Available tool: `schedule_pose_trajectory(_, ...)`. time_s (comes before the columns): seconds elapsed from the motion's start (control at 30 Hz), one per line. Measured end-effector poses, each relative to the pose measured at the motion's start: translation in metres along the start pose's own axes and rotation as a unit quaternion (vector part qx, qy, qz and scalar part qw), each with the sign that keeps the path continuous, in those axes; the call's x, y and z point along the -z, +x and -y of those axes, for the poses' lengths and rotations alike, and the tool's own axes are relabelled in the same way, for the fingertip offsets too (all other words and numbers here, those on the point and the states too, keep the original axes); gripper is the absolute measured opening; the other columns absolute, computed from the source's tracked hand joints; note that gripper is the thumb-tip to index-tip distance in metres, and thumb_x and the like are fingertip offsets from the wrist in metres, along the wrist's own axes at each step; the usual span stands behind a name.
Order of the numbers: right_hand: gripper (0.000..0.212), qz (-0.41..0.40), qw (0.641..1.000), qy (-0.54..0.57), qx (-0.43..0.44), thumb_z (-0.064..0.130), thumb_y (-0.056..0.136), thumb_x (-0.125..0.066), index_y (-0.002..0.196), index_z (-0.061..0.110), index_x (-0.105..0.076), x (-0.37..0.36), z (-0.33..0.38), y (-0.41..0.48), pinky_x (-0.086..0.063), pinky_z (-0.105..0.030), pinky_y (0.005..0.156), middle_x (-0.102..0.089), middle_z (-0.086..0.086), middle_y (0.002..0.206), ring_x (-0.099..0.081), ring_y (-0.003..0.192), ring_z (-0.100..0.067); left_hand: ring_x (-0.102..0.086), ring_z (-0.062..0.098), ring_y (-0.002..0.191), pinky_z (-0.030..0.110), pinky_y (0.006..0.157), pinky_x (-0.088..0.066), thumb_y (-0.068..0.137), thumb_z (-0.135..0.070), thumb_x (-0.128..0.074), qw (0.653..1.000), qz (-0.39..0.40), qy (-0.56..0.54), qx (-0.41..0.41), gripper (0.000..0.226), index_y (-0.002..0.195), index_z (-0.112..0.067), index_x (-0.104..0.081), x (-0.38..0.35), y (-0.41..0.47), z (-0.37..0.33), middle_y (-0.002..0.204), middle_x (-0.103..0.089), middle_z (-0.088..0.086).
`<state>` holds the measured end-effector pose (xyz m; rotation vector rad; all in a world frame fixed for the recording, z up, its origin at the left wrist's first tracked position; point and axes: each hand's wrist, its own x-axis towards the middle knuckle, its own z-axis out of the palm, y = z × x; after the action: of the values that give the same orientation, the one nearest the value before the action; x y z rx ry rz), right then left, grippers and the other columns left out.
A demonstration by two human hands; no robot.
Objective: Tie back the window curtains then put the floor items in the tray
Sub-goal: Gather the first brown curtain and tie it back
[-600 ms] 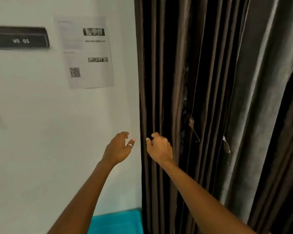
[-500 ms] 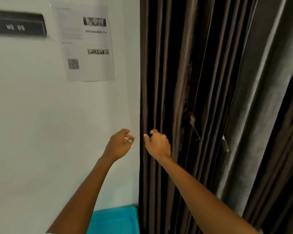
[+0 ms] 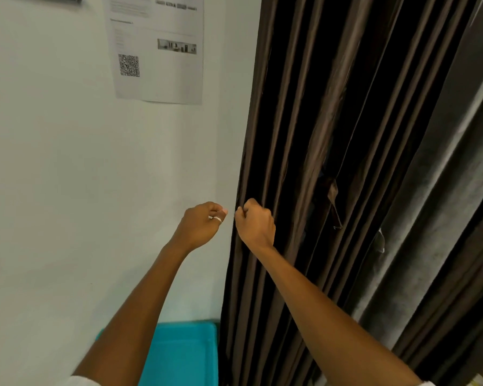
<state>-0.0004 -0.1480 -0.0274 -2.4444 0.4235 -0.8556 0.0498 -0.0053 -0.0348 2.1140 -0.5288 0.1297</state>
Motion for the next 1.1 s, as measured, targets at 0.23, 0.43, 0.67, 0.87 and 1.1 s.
schedule_pose_trajectory(0.23, 0.018, 0.054, 0.995, 0.043, 0.078, 0.026, 0.100, -0.056, 0.103, 0.012, -0.067, -0.001, -0.003, -0.010, -0.047, -0.029, 0.051, -0.072, -0.006, 0.081, -0.068, 0.071, -0.024, -0.067, 0.011, 0.084, 0.025, 0.070, -0.050, 0.086, -0.079, -0.044, 0.992, -0.102, 0.070, 0.010, 0.058, 0.104, -0.030, -0.067, -0.026, 0.003, -0.045, 0.094, -0.071, -0.012)
schedule_pose_trajectory(0.43, 0.011, 0.051, 0.991, 0.088, 0.087, 0.020, 0.098, -0.057, 0.097, 0.014, -0.067, -0.001, -0.018, -0.015, -0.036, -0.022, 0.046, -0.071, -0.001, 0.077, -0.061, 0.060, -0.015, -0.061, 0.014, 0.056, 0.022, 0.052, -0.040, 0.097, -0.050, -0.054, 0.971, -0.184, 0.149, 0.038, 0.043, 0.062, -0.025, -0.056, -0.043, 0.004, -0.069, 0.056, -0.057, -0.008)
schedule_pose_trajectory(0.67, 0.013, 0.082, 0.966, 0.234, 0.078, 0.027, 0.094, -0.066, 0.082, 0.021, -0.067, 0.024, -0.044, -0.002, -0.061, -0.035, 0.061, -0.068, 0.010, 0.071, -0.067, 0.064, -0.007, -0.057, 0.018, 0.055, 0.027, 0.057, -0.043, 0.102, -0.040, -0.050, 0.961, -0.199, 0.188, 0.032, 0.046, 0.060, -0.021, -0.054, -0.044, 0.001, -0.075, 0.057, -0.055, -0.003)
schedule_pose_trajectory(0.87, 0.038, -0.131, 0.984, 0.117, 0.031, 0.058, 0.088, -0.066, 0.099, 0.022, -0.063, 0.053, -0.048, 0.011, -0.041, -0.022, 0.054, -0.063, 0.009, 0.082, -0.059, 0.065, -0.007, -0.055, 0.016, 0.053, 0.025, 0.056, -0.041, 0.102, -0.042, -0.048, 0.961, -0.194, 0.191, 0.041, 0.049, 0.058, -0.022, -0.049, -0.037, 0.000, -0.074, 0.056, -0.053, -0.002)
schedule_pose_trajectory(1.1, 0.022, -0.097, 0.993, 0.017, 0.065, 0.031, 0.100, -0.057, 0.087, 0.013, -0.060, 0.069, -0.058, 0.028, -0.037, -0.028, 0.054, -0.066, -0.006, 0.081, -0.067, 0.073, -0.028, -0.049, 0.015, 0.047, 0.022, 0.050, -0.032, 0.102, -0.040, -0.050, 0.961, -0.206, 0.178, 0.042, 0.054, 0.052, -0.020, -0.042, -0.025, -0.003, -0.068, 0.050, -0.048, -0.001)
